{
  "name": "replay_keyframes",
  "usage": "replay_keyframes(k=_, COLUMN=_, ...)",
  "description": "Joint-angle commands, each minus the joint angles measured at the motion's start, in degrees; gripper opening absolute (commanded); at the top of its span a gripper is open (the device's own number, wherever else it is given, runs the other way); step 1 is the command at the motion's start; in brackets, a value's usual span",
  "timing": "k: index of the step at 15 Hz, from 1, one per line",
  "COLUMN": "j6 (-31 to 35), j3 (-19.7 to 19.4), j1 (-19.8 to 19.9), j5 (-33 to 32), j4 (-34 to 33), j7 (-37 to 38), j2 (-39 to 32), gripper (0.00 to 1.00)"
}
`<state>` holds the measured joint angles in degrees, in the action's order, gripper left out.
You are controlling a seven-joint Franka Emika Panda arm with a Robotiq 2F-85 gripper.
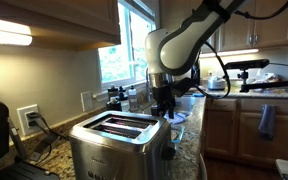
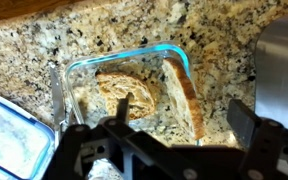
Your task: Pick up a slice of bread from the glass bowl and put it in the toaster.
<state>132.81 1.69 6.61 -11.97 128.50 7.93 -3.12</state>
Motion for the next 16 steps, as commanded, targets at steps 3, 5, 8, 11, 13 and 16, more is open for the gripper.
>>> replay_keyframes(k=3, j6=1.3, j3=-2.7, j1=-0.8, j5=2.4, j4=-3.8, j7=-4.8, j2=-4.1, gripper=1.0)
replay_keyframes(k=5, j6=1.2, j3=-3.3, j1=-0.7, j5=3.0, j4=-5.2, j7=-6.2, j2=-5.6, gripper=1.0)
replay_keyframes(k=8, j6=0.8, j3=-3.8, j1=-0.7, j5=4.2, j4=-7.0, j7=-7.7, j2=-7.5, gripper=1.0)
replay_keyframes(k=11, j6=0.5, j3=-3.9, j1=-0.7, j5=5.0, j4=-8.2, j7=-8.2, j2=-8.8, gripper=1.0)
replay_keyframes(k=13, j6=0.3, j3=-3.9, j1=-0.7, j5=5.5, j4=-8.6, j7=-8.4, j2=-9.3, gripper=1.0)
replay_keyframes(k=16, j6=0.1, j3=-3.9, j1=-0.8, j5=5.7, j4=-9.1, j7=-8.4, j2=-9.8, gripper=1.0)
